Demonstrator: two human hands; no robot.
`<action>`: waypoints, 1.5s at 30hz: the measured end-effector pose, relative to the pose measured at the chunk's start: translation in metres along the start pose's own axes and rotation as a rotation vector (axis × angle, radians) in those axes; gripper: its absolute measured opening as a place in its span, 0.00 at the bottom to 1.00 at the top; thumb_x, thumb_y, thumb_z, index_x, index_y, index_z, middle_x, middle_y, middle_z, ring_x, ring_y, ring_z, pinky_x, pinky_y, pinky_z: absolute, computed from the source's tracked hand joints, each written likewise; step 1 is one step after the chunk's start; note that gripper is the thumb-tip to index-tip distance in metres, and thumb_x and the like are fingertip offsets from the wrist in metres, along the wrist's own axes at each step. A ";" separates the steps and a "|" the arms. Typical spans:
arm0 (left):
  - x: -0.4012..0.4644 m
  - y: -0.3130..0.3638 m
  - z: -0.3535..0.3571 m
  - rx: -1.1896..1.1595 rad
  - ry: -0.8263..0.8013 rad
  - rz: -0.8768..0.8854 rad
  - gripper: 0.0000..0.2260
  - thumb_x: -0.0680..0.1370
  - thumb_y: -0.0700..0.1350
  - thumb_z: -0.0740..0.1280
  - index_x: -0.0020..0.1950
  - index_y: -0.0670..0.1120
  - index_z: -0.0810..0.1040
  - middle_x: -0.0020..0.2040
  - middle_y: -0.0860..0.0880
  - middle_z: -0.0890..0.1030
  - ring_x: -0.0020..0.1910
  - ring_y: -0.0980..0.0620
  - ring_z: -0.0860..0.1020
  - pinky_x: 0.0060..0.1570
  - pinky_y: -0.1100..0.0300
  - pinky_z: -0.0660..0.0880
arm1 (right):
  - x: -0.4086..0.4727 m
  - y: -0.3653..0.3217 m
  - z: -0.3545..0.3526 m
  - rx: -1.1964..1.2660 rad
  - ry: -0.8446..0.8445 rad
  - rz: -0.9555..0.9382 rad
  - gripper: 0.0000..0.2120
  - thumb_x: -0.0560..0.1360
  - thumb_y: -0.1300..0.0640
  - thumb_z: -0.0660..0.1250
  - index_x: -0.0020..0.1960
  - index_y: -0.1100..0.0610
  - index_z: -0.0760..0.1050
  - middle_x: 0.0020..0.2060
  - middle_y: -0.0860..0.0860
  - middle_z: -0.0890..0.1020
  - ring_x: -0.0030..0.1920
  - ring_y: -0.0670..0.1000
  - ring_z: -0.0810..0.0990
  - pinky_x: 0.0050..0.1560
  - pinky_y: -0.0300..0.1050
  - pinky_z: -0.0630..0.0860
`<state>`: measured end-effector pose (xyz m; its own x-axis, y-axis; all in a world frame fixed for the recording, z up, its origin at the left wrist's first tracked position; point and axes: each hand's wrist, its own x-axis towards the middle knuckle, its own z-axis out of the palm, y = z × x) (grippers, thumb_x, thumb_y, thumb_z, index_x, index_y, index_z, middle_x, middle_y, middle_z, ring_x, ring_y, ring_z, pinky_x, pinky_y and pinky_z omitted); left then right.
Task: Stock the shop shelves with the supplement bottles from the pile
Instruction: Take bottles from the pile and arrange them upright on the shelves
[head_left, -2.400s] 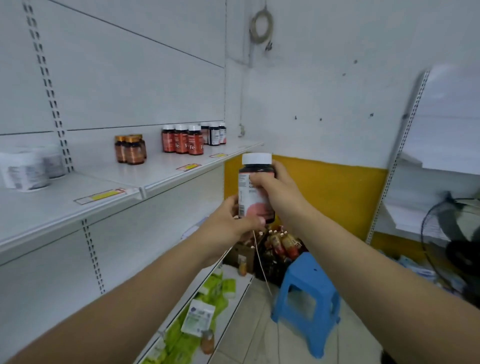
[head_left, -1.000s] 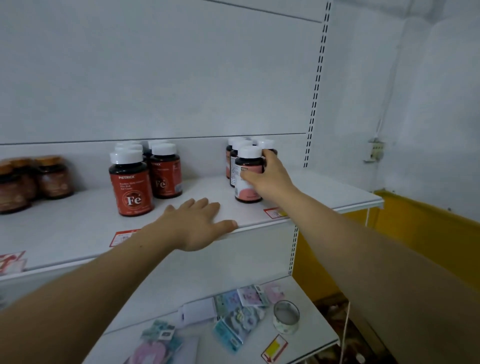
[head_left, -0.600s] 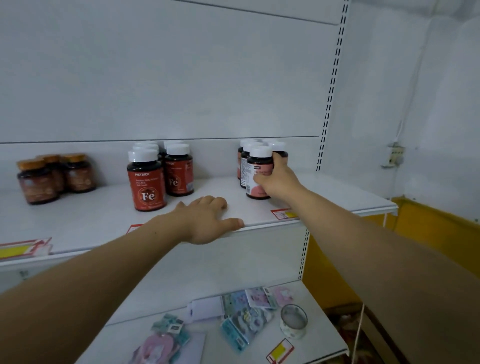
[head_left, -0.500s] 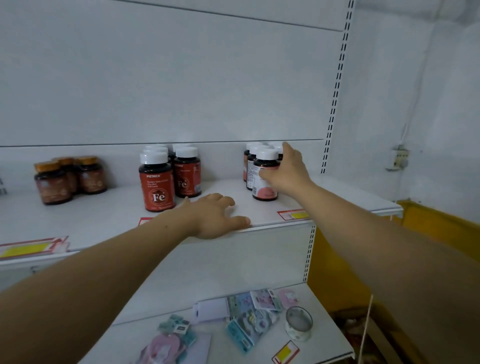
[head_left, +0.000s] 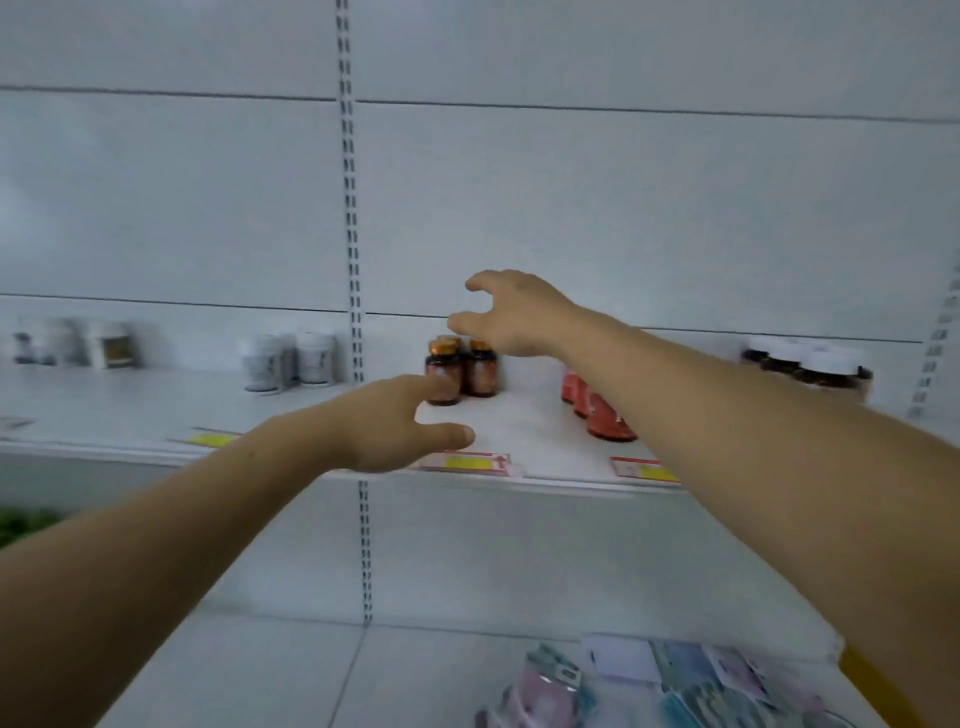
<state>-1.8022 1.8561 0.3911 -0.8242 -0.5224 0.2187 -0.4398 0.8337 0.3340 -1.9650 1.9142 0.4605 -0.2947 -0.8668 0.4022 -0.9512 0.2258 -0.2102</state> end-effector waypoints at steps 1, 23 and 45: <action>-0.018 -0.030 -0.013 0.015 0.013 -0.056 0.30 0.74 0.63 0.62 0.74 0.55 0.61 0.74 0.53 0.64 0.71 0.52 0.64 0.68 0.57 0.60 | 0.013 -0.032 0.014 0.010 -0.022 -0.042 0.33 0.75 0.38 0.61 0.75 0.51 0.61 0.74 0.52 0.63 0.72 0.54 0.63 0.68 0.48 0.63; -0.376 -0.563 -0.140 0.050 0.129 -1.078 0.31 0.74 0.61 0.65 0.74 0.53 0.61 0.74 0.52 0.63 0.70 0.51 0.66 0.67 0.58 0.63 | 0.147 -0.675 0.396 0.195 -0.539 -0.773 0.28 0.74 0.37 0.62 0.68 0.52 0.68 0.64 0.55 0.75 0.60 0.57 0.74 0.55 0.50 0.71; -0.516 -1.106 -0.375 0.001 0.219 -1.181 0.27 0.75 0.57 0.66 0.72 0.51 0.65 0.72 0.50 0.68 0.69 0.50 0.67 0.63 0.60 0.64 | 0.390 -1.167 0.666 0.204 -0.623 -0.742 0.32 0.76 0.39 0.59 0.75 0.53 0.62 0.73 0.54 0.65 0.70 0.56 0.66 0.67 0.51 0.67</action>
<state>-0.7566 1.1364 0.2524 0.1660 -0.9836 -0.0703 -0.8834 -0.1800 0.4327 -0.9093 1.0168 0.2697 0.5257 -0.8500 -0.0342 -0.8243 -0.4991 -0.2673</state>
